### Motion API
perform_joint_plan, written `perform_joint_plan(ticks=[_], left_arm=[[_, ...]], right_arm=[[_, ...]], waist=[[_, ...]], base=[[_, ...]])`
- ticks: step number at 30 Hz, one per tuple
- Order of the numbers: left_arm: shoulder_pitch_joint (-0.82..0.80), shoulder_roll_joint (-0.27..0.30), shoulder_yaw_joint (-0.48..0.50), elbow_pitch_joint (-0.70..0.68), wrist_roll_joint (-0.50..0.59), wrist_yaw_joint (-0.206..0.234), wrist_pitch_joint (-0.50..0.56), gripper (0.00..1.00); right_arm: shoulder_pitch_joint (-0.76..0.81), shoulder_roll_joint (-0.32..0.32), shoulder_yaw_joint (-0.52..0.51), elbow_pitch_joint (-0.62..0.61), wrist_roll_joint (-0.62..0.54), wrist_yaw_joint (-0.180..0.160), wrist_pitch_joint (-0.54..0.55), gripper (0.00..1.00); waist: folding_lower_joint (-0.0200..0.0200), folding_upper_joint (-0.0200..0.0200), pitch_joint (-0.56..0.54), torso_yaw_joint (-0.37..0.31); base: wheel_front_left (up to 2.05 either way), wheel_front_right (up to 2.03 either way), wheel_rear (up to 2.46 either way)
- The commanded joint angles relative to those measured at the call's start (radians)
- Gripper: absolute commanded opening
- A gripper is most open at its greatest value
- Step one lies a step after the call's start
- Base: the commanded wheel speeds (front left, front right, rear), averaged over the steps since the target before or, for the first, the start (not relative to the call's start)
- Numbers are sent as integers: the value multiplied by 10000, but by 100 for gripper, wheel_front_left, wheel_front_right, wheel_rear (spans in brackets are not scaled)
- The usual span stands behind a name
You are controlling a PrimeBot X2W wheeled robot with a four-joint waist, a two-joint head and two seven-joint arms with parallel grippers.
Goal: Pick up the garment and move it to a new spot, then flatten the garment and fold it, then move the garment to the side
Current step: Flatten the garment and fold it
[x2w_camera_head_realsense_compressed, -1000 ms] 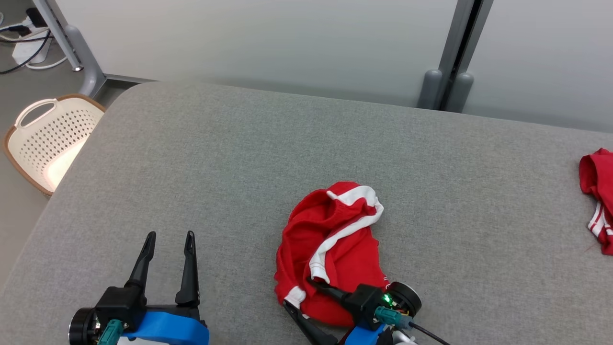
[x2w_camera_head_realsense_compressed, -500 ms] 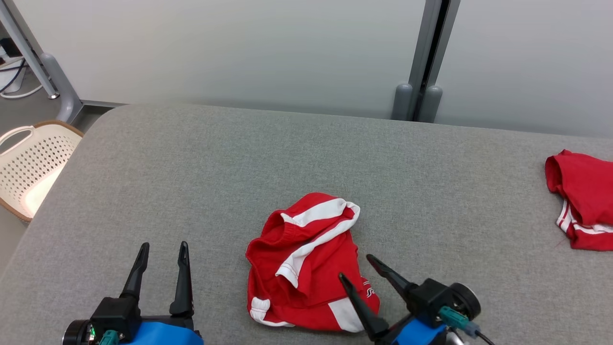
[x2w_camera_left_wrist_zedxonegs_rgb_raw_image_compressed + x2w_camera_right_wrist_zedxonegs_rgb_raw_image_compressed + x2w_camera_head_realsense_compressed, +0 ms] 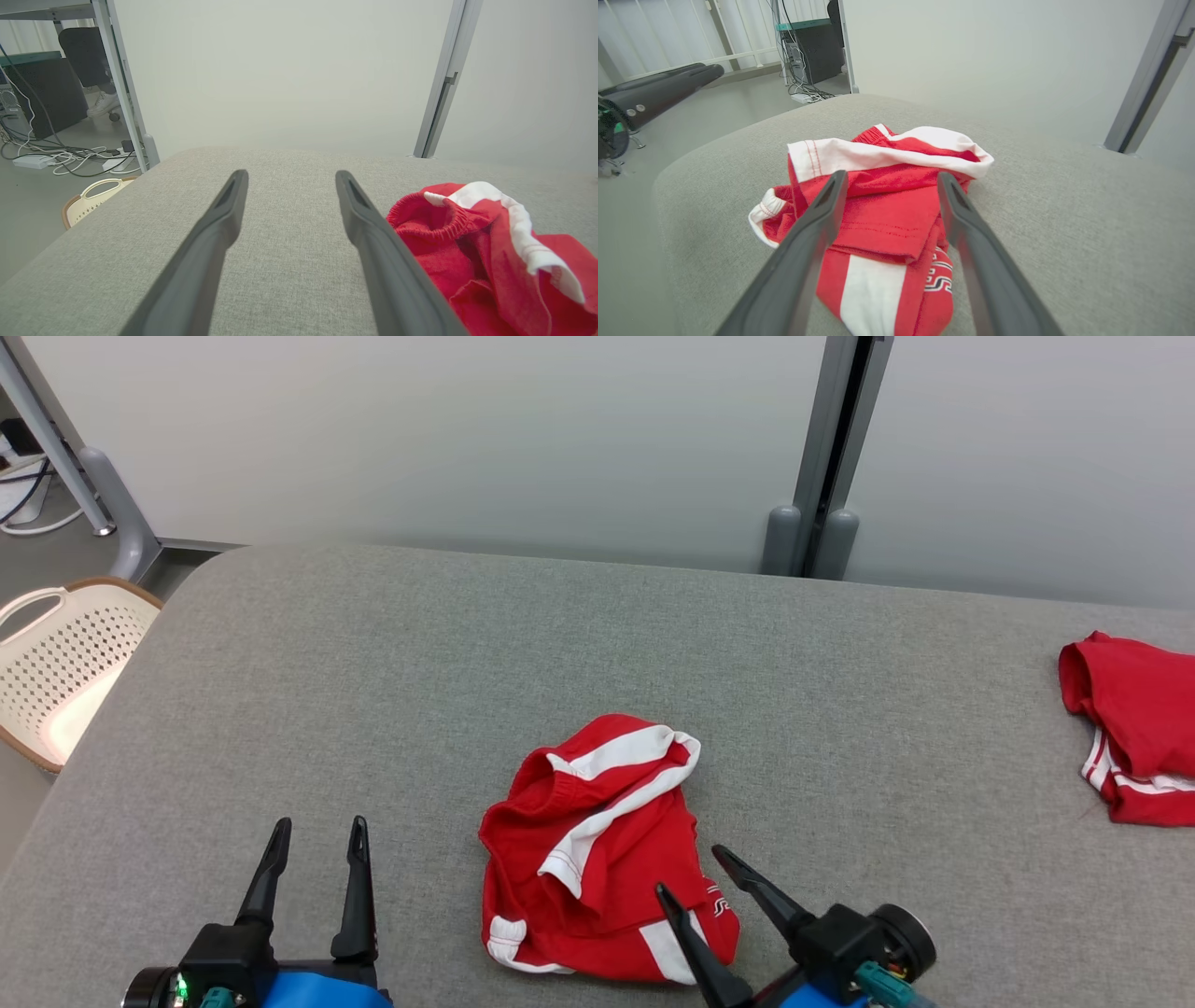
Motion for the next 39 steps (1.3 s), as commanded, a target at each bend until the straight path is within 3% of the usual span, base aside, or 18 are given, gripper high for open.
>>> perform_joint_plan(ticks=[1, 16, 23, 24, 25, 32, 39], left_arm=[[0, 1, -11, -39, 59, -30, -46, 100], [-454, 1, -253, 38, -155, -4, -46, 100], [-539, 1, -318, 70, -265, 68, -46, 100], [-556, 1, -340, 79, -269, 81, -46, 100], [-567, -1, -367, 81, -280, 98, -46, 100], [-501, 0, -342, 75, -355, 185, -46, 100], [-410, 0, -380, 40, -420, 229, -46, 100]], right_arm=[[-305, 70, 199, 67, -66, 2, 1, 100], [-2791, 267, 2682, 2693, 527, 2, 19, 100], [-3427, 264, 2891, 4100, -822, 2, 485, 100], [-3412, 264, 2857, 4232, -795, 2, 597, 42], [-3405, 274, 2832, 4323, -717, 2, 656, 0], [-3717, 262, 2095, 4403, -486, 2, 256, 0], [-4116, 165, -19, 4451, -604, 2, -13, 0]], waist=[[1, 0, 43, 34], [1, 0, 555, 682], [1, 0, 719, 809], [1, 0, 732, 825], [1, 0, 743, 838], [1, 0, 697, 715], [1, 0, 604, 532]], base=[[0, 0, 0], [0, 0, 0], [0, 0, 0], [0, 0, 0], [0, 0, 0], [0, 0, 0], [0, 0, 0]])
